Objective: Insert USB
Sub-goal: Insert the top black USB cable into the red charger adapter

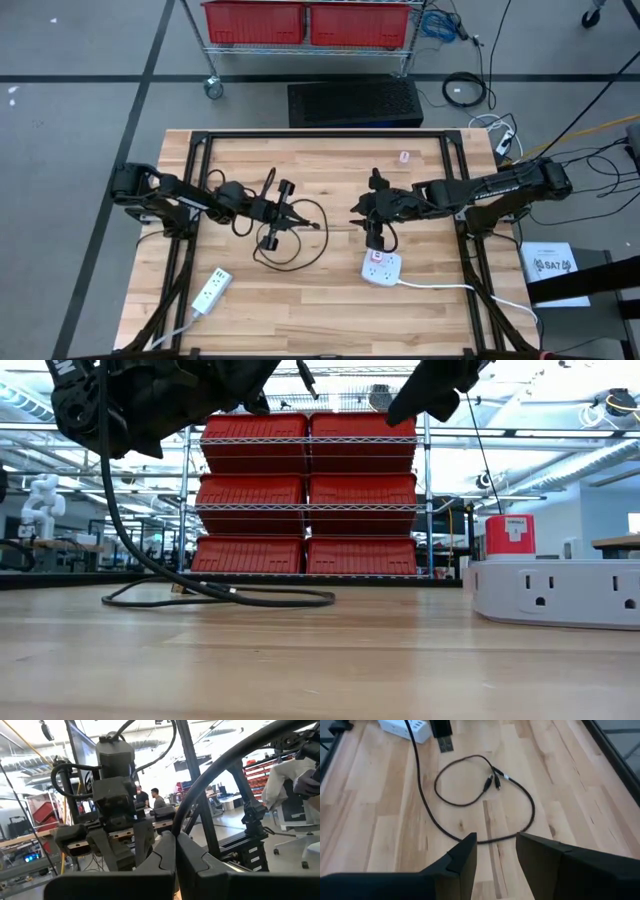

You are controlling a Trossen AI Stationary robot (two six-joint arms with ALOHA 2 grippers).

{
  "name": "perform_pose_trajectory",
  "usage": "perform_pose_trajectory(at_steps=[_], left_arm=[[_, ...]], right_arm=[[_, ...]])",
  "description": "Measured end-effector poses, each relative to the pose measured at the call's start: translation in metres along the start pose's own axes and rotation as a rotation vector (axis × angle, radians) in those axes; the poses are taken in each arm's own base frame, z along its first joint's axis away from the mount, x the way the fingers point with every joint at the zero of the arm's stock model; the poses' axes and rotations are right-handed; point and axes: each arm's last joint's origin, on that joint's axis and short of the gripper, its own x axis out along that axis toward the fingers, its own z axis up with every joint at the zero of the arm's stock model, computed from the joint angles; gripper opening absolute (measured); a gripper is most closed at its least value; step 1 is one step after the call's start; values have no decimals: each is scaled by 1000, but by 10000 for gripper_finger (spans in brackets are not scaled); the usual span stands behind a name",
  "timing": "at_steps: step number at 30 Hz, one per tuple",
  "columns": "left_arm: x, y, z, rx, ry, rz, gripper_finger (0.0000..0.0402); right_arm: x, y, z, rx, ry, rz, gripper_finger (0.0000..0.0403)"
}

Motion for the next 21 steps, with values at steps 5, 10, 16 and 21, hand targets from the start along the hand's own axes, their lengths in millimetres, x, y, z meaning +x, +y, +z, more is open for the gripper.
perform_pose_trajectory(at_steps=[5, 10, 16, 21], left_arm=[[0, 0, 0, 0, 0, 0, 1], [0, 0, 0, 0, 0, 0, 1], [0, 0, 0, 0, 0, 5, 1], [0, 0, 0, 0, 1, 8, 1]], right_arm=[[6, 0, -5, 3, -24, 9, 130], [16, 1, -18, 20, -43, 16, 130], [26, 1, -29, 35, -90, 25, 130], [29, 0, -35, 34, -101, 24, 130]])
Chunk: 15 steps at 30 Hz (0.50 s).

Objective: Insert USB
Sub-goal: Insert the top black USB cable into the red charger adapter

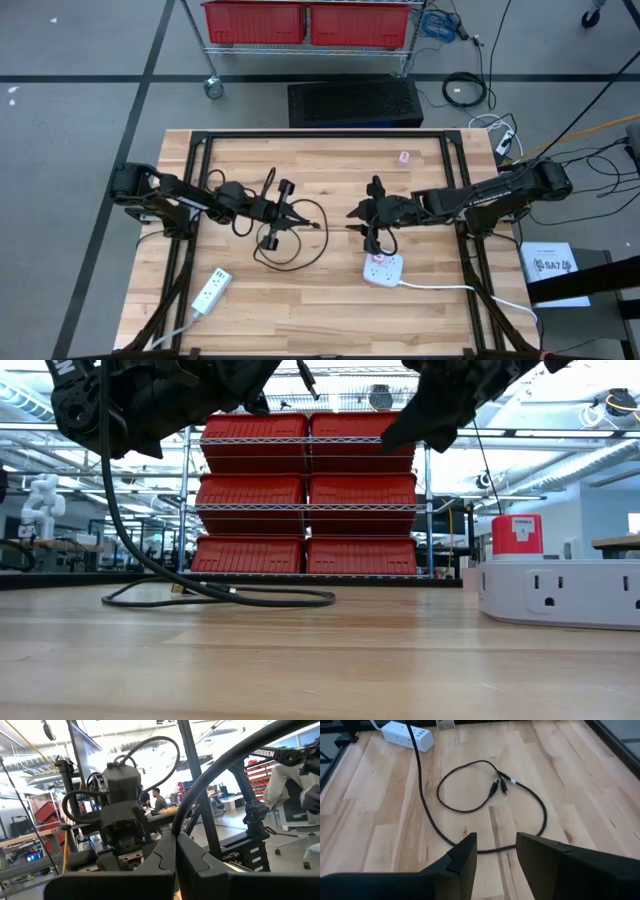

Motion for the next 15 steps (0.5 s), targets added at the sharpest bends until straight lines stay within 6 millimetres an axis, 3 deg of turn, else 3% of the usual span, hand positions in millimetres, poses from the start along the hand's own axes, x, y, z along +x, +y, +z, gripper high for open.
perform_pose_trajectory(at_steps=[15], left_arm=[[0, 0, 0, 0, 1, 7, 1]], right_arm=[[17, -21, -44, 49, -126, -29, 130]])
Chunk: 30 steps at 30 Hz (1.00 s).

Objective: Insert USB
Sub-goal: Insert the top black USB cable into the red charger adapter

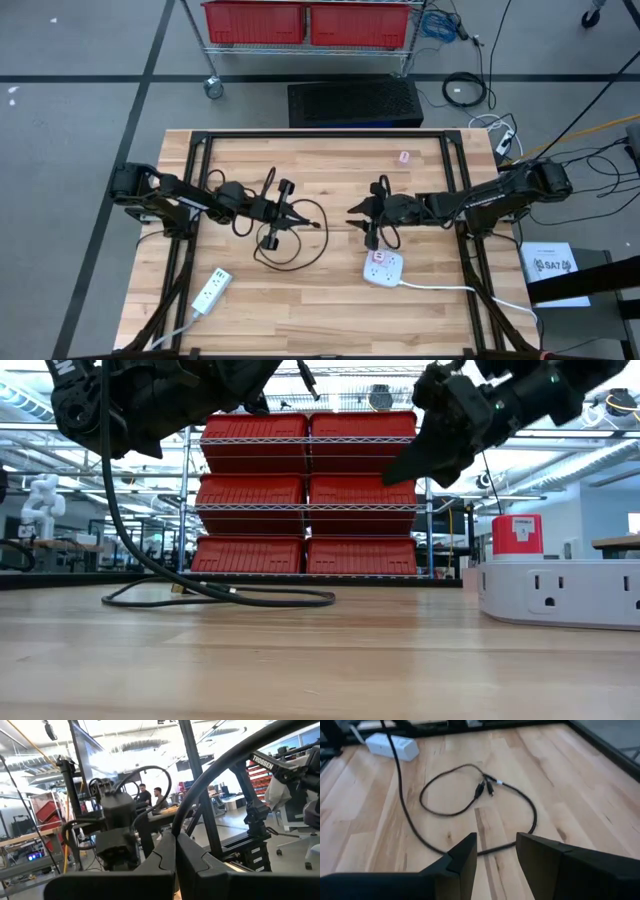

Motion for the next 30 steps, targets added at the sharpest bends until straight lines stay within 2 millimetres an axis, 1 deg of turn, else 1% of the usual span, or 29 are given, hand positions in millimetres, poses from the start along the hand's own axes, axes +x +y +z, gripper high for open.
perform_pose_trajectory(at_steps=[5, 30], left_arm=[[0, 0, 0, 0, 0, 0, 1], [0, 0, 0, -1, 0, 0, 1]], right_arm=[[0, -4, -9, 13, -52, 1, 130], [0, -4, -9, 7, -59, 3, 130]])
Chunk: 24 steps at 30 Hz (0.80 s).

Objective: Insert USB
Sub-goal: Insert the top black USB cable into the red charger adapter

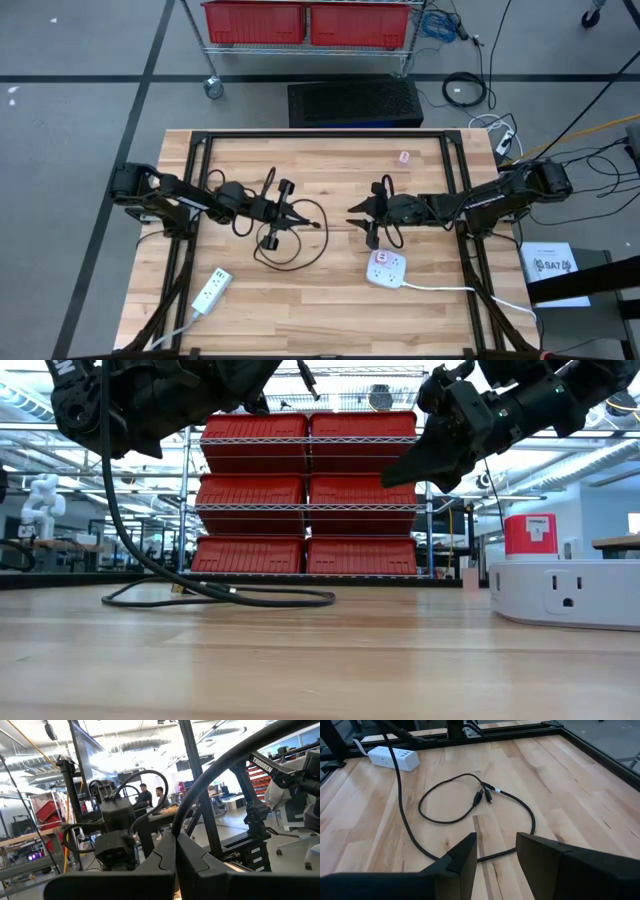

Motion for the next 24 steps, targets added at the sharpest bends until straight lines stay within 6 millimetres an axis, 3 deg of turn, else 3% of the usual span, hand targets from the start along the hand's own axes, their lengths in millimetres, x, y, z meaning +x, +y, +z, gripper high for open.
perform_pose_trajectory(at_steps=[24], left_arm=[[0, 0, 0, 0, 0, 1, 1]], right_arm=[[0, 0, 0, 58, 1, 1, 130]])
